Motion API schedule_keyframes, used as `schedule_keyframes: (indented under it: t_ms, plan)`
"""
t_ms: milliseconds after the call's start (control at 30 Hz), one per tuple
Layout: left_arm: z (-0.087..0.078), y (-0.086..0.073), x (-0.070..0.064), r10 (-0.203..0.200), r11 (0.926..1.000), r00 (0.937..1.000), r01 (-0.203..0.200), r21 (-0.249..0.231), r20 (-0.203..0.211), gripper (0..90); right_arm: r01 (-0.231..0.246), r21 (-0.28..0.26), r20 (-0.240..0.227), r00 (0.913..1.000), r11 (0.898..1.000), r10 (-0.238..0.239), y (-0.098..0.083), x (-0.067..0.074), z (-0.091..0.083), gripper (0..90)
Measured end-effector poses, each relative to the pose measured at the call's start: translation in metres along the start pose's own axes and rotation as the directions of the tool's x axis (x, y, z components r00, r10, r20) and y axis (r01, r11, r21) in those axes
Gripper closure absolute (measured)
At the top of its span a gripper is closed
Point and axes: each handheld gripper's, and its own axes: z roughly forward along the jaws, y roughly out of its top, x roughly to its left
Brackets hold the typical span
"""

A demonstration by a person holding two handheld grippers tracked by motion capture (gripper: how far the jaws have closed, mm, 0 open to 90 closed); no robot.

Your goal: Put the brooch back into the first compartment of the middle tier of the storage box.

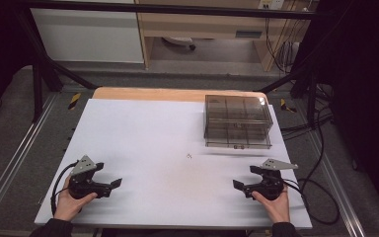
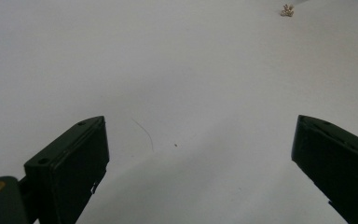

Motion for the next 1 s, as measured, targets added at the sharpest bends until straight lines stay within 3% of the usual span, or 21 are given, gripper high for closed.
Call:
schedule_keyframes:
  t_ms: [1000]
  plan:
    - [0.0, -0.001, 0.001, -0.01, 1.0, 0.9999, 0.01, -0.002, -0.008, 3.9, 0.03, 0.03, -0.026, 0.9992, 0.999, -0.03, 0.017, 0.017, 0.025, 1.0]
